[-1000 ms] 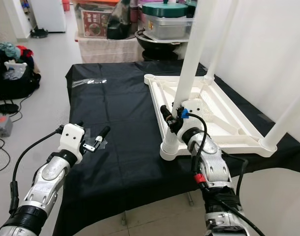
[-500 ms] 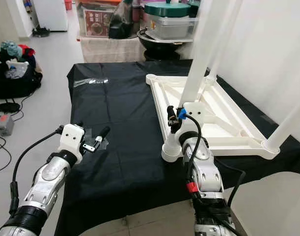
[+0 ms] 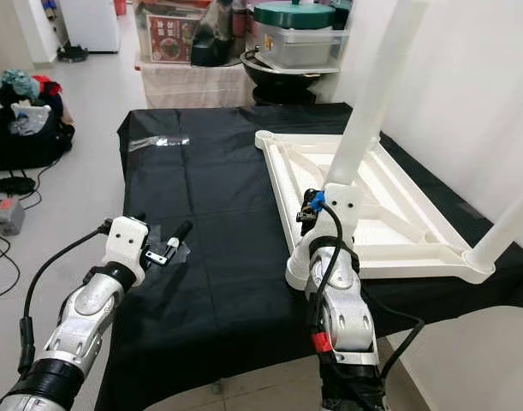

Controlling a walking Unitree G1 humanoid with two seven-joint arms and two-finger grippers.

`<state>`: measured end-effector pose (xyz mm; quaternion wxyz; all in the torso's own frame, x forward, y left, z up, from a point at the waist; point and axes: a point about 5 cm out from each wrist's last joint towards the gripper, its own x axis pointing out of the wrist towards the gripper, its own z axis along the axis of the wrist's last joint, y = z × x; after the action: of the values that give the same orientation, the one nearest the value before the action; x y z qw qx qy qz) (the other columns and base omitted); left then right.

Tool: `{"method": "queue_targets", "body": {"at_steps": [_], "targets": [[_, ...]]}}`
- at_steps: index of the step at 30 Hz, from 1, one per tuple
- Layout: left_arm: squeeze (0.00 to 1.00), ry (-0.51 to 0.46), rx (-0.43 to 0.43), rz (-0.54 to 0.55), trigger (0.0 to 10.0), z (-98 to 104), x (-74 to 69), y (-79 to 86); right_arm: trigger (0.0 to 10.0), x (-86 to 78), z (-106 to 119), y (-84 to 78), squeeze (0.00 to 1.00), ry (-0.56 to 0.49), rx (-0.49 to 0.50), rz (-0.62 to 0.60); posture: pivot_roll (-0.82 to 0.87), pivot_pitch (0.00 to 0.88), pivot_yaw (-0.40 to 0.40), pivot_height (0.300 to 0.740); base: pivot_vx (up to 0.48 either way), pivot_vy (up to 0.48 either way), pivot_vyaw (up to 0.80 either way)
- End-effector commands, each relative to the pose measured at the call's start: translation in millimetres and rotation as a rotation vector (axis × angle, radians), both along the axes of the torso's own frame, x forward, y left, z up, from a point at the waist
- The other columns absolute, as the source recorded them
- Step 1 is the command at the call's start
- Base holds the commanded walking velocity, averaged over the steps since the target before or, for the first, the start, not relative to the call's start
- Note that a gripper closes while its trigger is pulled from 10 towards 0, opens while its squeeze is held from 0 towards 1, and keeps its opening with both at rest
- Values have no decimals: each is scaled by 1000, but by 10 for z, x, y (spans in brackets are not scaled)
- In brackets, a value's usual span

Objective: Building children table

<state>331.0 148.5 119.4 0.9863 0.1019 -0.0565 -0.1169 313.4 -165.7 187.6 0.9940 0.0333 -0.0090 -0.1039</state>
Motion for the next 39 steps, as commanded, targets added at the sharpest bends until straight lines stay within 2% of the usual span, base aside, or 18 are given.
{"method": "queue_targets", "body": {"at_steps": [1,13,14,15,18,19,21,22,24,25,27,28,31,32,35,36,39], "targets": [[0,2,-5,0,10000,-11,6,-16,0,-59,-345,-46,0,196,-20,-44,10,0,-91,740,0,0,0],[0,2,-10,6,10000,-22,0,-20,0,-58,-316,-109,0,215,-13,-133,12,0,-99,740,0,0,0],[0,4,-9,8,10000,-25,0,-11,4157,-61,-287,-113,0,193,7,-140,12,0,-98,740,0,0,0],[0,5,-9,10,10000,-27,0,-6,9725,-67,-262,-116,0,172,23,-150,10,0,-96,740,0,0,0],[0,5,-8,10,10000,-29,1,-4,10000,-73,-243,-118,0,162,28,-156,9,0,-95,740,0,0,0],[0,6,-8,9,10000,-29,2,-3,10000,-81,-222,-122,90,150,32,-161,7,0,-92,740,0,0,0],[0,6,-8,9,10000,-28,3,-2,10000,-86,-213,-125,90,146,33,-165,7,0,-92,740,0,0,0],[0,6,-8,8,10000,-27,5,-2,10000,-95,-188,-127,345,135,38,-169,6,0,-91,740,0,0,0],[0,6,-8,8,10000,-27,5,-2,10000,-95,-188,-127,345,135,38,-169,6,0,-91,740,0,0,0],[0,6,-7,7,10000,-26,7,-1,10000,-101,-153,-124,792,115,47,-168,5,0,-89,740,0,0,0],[0,6,-7,7,10000,-26,7,-1,10000,-101,-153,-124,792,115,47,-168,5,0,-89,740,0,0,0],[0,5,-6,7,10000,-24,8,-1,10000,-104,-105,-113,867,89,51,-159,6,0,-88,740,0,0,0],[0,5,-6,6,10000,-22,9,-6,10000,-105,-51,-95,816,59,55,-140,6,0,-88,740,0,0,0],[0,4,-5,5,10000,-21,9,-8,10000,-105,-11,-80,710,37,60,-127,5,0,-87,740,0,0,0],[0,4,-5,5,10000,-21,9,-8,10000,-105,-11,-80,710,37,60,-127,5,0,-87,740,0,0,0],[0,4,-4,5,10000,-19,10,-11,275,-100,72,-57,0,-19,76,-66,3,0,-86,740,0,0,0],[0,4,-4,5,10000,-19,11,-11,275,-99,100,-51,0,-40,82,-40,3,0,-86,740,0,0,0]]}}
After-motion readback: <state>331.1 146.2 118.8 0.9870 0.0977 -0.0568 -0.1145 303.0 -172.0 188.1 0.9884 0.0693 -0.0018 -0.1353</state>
